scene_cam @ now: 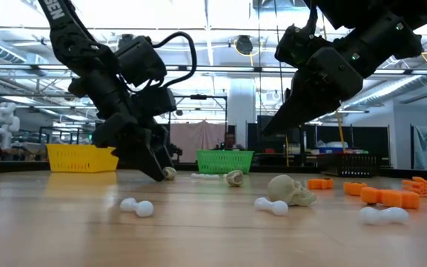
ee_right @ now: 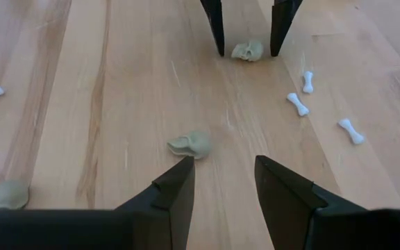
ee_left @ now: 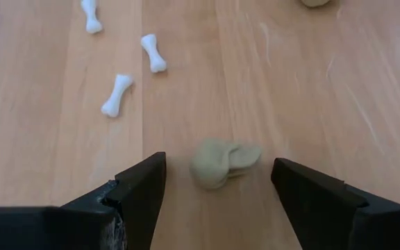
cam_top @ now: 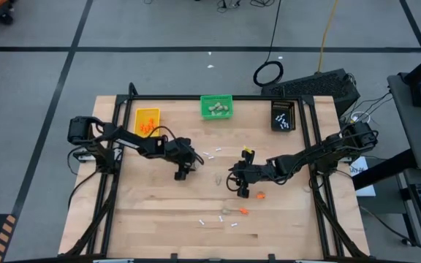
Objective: Sort Halloween decoration
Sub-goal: Put the gray skull toy into the green bin
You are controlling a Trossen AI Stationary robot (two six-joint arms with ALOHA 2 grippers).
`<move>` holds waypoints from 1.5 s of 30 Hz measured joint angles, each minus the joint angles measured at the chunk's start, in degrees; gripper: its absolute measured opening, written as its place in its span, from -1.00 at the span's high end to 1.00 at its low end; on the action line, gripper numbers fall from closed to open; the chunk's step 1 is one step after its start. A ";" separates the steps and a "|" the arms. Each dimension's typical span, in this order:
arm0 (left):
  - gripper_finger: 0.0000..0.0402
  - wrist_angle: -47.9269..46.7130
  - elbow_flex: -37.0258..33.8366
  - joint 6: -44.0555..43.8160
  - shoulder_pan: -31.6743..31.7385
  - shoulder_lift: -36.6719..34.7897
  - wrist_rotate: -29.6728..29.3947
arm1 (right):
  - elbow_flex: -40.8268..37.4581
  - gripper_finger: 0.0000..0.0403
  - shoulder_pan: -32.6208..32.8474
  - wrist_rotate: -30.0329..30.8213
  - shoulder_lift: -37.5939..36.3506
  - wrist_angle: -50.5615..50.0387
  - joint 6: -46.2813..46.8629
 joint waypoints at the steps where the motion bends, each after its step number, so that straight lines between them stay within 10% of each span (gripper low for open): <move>1: -0.38 -0.02 0.00 -0.31 -0.16 0.00 -0.03 | 0.00 0.32 0.00 0.00 0.00 0.00 0.00; 45: -0.38 3.15 -0.26 -4.90 -8.24 -1.14 -3.50 | 0.00 0.32 -0.02 -0.06 0.00 -0.04 0.00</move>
